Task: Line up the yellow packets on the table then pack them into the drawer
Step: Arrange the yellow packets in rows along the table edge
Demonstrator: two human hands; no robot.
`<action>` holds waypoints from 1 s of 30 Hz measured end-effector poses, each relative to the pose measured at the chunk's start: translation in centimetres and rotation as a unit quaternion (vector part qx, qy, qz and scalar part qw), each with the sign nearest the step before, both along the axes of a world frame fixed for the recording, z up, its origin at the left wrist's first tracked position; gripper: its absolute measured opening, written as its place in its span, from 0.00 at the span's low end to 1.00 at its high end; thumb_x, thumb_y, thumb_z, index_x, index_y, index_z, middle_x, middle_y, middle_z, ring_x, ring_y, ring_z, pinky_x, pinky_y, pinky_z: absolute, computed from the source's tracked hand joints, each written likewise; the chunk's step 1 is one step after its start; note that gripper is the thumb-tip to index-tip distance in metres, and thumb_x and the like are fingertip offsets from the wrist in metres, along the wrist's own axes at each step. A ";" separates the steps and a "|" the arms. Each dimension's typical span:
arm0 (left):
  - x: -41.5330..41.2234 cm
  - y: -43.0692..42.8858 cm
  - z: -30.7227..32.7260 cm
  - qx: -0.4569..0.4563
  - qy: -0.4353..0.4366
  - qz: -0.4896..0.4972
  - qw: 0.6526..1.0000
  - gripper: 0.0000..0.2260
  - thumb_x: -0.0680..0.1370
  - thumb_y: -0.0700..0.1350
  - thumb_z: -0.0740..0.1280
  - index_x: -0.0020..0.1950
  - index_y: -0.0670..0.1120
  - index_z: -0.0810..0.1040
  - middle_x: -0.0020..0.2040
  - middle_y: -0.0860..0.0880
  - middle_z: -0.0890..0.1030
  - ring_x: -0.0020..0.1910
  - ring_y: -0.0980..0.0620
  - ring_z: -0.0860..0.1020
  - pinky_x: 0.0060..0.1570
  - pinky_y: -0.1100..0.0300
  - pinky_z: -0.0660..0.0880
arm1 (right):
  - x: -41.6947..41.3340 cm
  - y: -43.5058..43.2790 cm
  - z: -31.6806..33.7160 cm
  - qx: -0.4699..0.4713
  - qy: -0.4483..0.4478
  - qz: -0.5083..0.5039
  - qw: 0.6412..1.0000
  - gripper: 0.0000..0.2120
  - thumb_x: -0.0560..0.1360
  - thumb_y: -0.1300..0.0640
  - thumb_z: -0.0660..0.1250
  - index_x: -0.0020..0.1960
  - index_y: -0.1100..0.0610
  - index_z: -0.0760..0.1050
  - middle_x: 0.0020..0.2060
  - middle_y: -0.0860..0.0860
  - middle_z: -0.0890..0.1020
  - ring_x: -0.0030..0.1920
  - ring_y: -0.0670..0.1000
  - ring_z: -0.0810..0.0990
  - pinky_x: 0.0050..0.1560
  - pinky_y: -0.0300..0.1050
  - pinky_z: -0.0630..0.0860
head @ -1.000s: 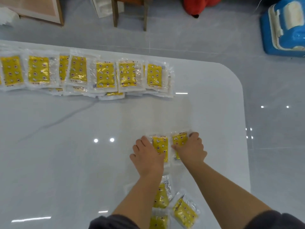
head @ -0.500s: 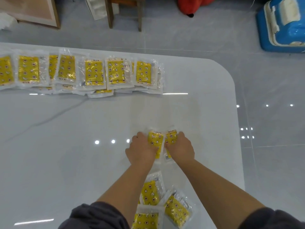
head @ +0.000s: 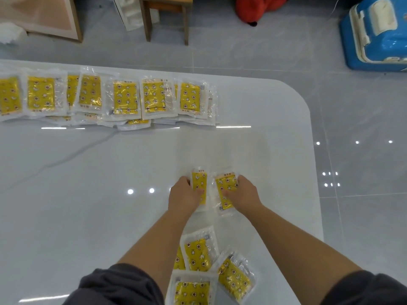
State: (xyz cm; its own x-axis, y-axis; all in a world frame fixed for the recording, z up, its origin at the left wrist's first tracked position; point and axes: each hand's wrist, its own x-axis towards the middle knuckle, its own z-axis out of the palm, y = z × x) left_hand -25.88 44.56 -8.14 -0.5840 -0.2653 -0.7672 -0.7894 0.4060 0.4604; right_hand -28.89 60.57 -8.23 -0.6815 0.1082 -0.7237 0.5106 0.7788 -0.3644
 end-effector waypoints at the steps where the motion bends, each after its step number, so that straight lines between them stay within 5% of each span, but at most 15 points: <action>1: -0.1 -0.5 0.5 0.012 0.006 -0.005 1.000 0.08 0.77 0.46 0.69 0.51 0.48 0.70 0.44 0.52 0.75 0.41 0.53 0.74 0.37 0.62 0.68 | 0.0 0.2 0.3 -0.015 0.000 -0.003 1.000 0.09 0.73 0.55 0.70 0.49 0.56 0.72 0.43 0.49 0.78 0.44 0.50 0.77 0.40 0.42 0.73; 8: 0.6 -3.8 2.7 0.004 0.016 -0.141 0.990 0.08 0.76 0.47 0.69 0.51 0.43 0.78 0.46 0.49 0.80 0.44 0.51 0.77 0.35 0.64 0.71 | 1.3 0.2 2.2 -0.055 0.031 -0.009 0.998 0.08 0.71 0.56 0.73 0.44 0.52 0.74 0.41 0.48 0.81 0.43 0.49 0.79 0.42 0.41 0.74; 11: 1.8 -4.8 3.3 0.006 -0.012 -0.202 0.979 0.10 0.75 0.46 0.69 0.52 0.42 0.79 0.49 0.46 0.81 0.48 0.47 0.79 0.45 0.56 0.76 | 2.6 0.1 2.7 -0.047 0.019 0.015 0.999 0.07 0.72 0.56 0.72 0.41 0.55 0.73 0.38 0.49 0.79 0.40 0.50 0.78 0.38 0.41 0.72; 16: 5.2 -5.8 4.2 -0.012 -0.037 -0.296 0.954 0.06 0.74 0.46 0.69 0.41 0.47 0.73 0.40 0.52 0.74 0.44 0.50 0.75 0.35 0.64 0.69 | 5.7 0.0 3.3 -0.028 -0.026 0.083 0.996 0.10 0.74 0.55 0.69 0.40 0.58 0.72 0.37 0.50 0.77 0.38 0.48 0.75 0.37 0.40 0.71; 22: 9.3 -7.3 4.4 -0.035 -0.042 -0.336 0.940 0.05 0.74 0.47 0.69 0.42 0.49 0.73 0.42 0.52 0.76 0.42 0.51 0.76 0.38 0.61 0.71 | 9.2 0.2 3.5 0.024 -0.051 0.151 0.987 0.12 0.76 0.52 0.68 0.42 0.57 0.68 0.41 0.50 0.72 0.45 0.51 0.72 0.43 0.41 0.65; 30: 14.2 -8.6 4.5 -0.051 -0.044 -0.322 0.944 0.04 0.73 0.45 0.69 0.44 0.44 0.77 0.43 0.49 0.76 0.42 0.50 0.77 0.39 0.60 0.73 | 11.7 1.6 4.7 0.044 -0.022 0.094 0.994 0.10 0.74 0.54 0.69 0.42 0.60 0.73 0.38 0.54 0.75 0.39 0.52 0.75 0.37 0.44 0.69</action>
State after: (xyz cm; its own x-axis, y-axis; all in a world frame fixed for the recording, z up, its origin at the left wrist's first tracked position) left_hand -11.72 35.97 -3.65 -0.5849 0.0482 -0.8097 -0.3976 0.8530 0.3380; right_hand -17.22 62.16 -3.57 -0.6639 0.0467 -0.7464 0.3675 0.8896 -0.2712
